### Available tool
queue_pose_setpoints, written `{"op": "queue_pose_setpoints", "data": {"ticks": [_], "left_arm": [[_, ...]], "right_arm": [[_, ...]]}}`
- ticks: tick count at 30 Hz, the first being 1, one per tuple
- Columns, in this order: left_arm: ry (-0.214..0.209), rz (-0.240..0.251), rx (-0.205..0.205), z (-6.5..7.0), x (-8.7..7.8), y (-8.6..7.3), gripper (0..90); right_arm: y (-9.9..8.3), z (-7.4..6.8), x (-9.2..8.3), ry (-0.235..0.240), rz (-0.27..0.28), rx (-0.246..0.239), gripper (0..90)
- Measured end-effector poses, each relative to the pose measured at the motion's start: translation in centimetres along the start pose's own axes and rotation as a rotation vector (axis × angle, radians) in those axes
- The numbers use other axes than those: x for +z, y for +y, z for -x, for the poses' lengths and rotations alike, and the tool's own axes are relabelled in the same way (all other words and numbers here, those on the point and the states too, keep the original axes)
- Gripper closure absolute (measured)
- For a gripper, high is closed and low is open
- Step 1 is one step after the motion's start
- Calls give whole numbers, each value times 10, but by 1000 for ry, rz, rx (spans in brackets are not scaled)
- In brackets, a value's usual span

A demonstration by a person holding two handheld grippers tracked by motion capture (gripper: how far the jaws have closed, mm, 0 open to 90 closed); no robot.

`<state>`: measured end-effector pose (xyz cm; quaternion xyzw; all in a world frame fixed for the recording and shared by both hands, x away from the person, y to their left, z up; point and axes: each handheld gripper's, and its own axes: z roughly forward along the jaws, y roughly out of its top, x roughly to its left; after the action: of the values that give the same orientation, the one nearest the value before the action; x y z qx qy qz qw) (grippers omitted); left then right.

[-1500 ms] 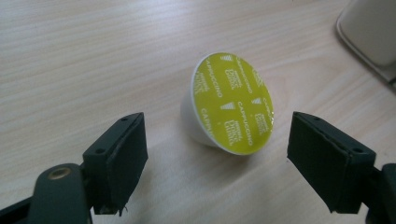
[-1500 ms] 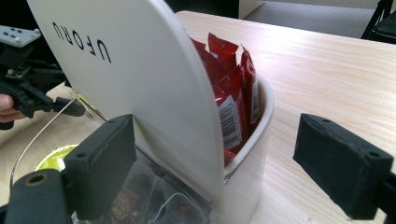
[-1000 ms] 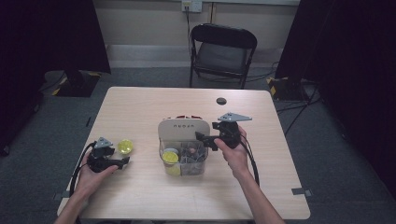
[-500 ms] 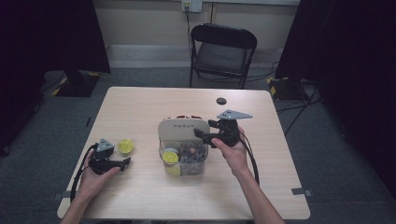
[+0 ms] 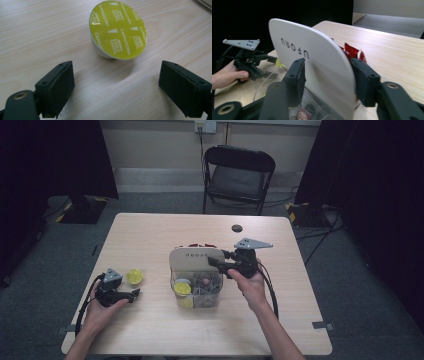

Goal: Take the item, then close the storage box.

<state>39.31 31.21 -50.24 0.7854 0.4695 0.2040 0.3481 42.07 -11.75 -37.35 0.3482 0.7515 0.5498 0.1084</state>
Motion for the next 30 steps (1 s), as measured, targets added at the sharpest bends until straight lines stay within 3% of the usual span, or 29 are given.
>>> {"op": "queue_pose_setpoints", "data": {"ticks": [13, 30], "left_arm": [[2, 3, -4, 0, 0, 0, 128], [2, 3, -4, 0, 0, 0, 128]], "right_arm": [[2, -5, -8, 36, -8, -20, 523], [-4, -13, -16, 64, -22, -32, 487]]}}
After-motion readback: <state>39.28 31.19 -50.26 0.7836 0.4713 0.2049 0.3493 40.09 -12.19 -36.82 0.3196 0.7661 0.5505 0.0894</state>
